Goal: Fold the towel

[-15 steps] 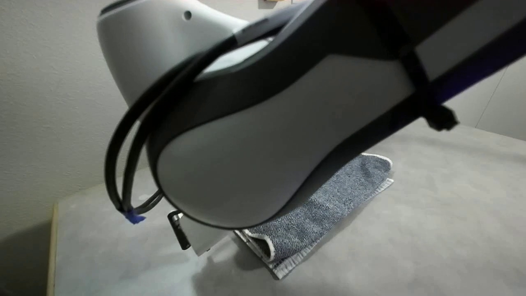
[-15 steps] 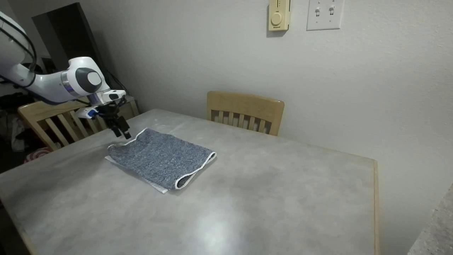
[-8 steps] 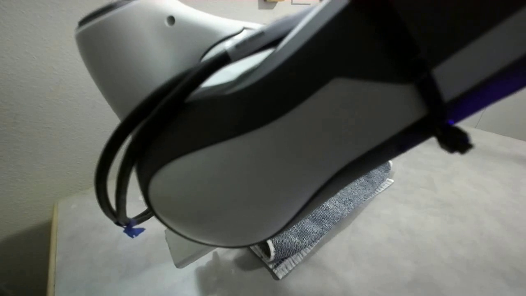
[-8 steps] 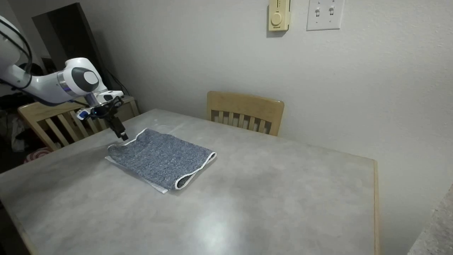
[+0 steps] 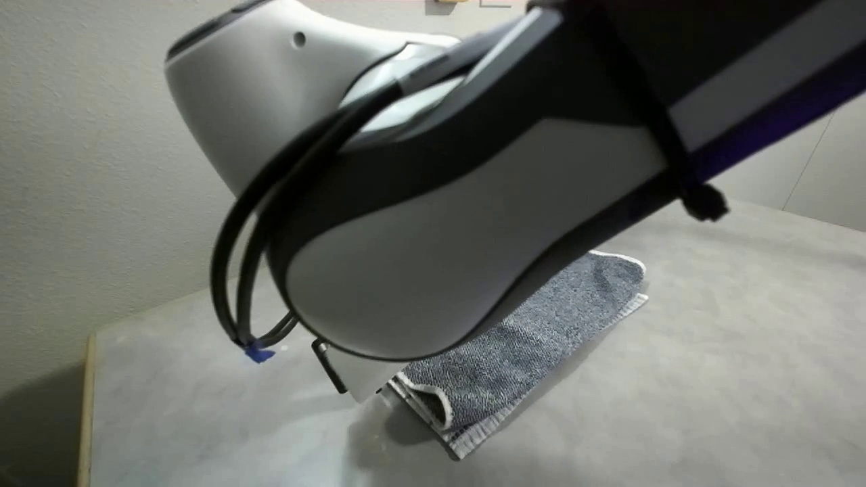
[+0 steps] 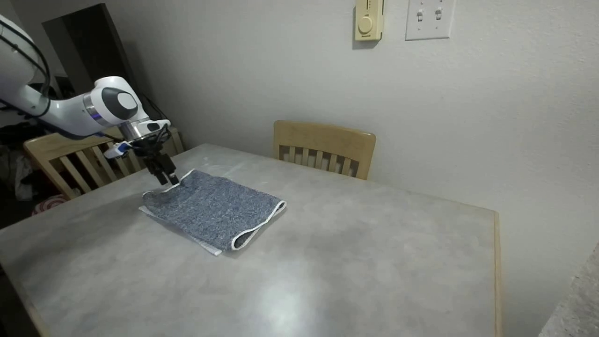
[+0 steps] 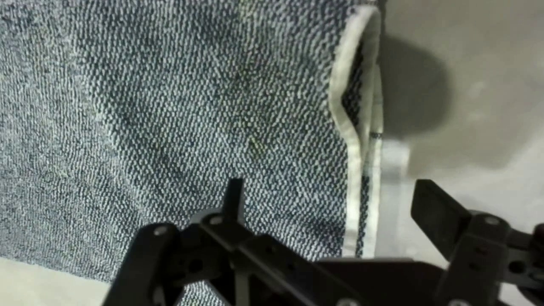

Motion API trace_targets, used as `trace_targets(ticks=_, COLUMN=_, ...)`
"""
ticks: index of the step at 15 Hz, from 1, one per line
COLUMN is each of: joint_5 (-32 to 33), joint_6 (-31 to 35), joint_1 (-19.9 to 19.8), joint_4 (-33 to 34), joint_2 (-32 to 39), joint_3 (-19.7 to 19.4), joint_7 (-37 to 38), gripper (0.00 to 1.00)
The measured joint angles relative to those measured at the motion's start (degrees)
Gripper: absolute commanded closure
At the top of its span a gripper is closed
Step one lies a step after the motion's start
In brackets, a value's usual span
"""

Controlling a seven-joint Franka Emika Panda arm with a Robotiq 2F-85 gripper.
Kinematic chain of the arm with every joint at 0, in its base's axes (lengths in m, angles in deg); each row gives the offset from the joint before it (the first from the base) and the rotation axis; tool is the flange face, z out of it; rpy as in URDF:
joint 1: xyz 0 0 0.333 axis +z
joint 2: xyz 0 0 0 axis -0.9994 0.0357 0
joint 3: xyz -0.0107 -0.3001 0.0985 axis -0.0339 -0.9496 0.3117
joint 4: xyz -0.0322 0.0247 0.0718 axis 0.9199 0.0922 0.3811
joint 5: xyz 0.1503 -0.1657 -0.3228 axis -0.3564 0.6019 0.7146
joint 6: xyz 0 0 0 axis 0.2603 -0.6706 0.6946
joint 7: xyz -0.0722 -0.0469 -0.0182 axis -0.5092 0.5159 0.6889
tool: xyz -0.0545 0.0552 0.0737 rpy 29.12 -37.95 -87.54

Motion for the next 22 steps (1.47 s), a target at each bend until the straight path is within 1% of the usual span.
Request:
trace_targets(ticks=4, joint_5=-0.1, joint_6=-0.9, joint_1=-2.9, joint_4=0.9, joint_2=1.1, joint_3=2.0, joint_7=-13.3, gripper=0.0)
trace_targets(ticks=6, joint_5=-0.1, joint_6=-1.6, joint_1=-3.3, joint_4=1.9, joint_2=2.1, joint_3=2.0, joint_7=-17.4, gripper=0.0)
trace_targets(ticks=8, joint_5=-0.1, joint_6=-1.7, joint_1=-3.4, joint_4=3.0, joint_2=3.1, joint_3=2.0, joint_7=-19.2, gripper=0.0)
trace_targets(ticks=13, joint_5=0.2, joint_6=-1.6, joint_1=-2.1, joint_4=5.0, joint_2=4.4, joint_3=1.9, joint_7=-18.0, gripper=0.0)
trace_targets(ticks=19, joint_5=2.1, joint_6=-1.3, joint_1=2.2, joint_4=5.8, joint_2=4.3, joint_3=-1.1, joint_7=-9.2, gripper=0.0)
trace_targets(ticks=22, joint_5=2.8, joint_6=-1.3, joint_1=3.5, joint_4=5.8, joint_2=4.4, joint_3=-2.7, joint_7=-5.3, gripper=0.0)
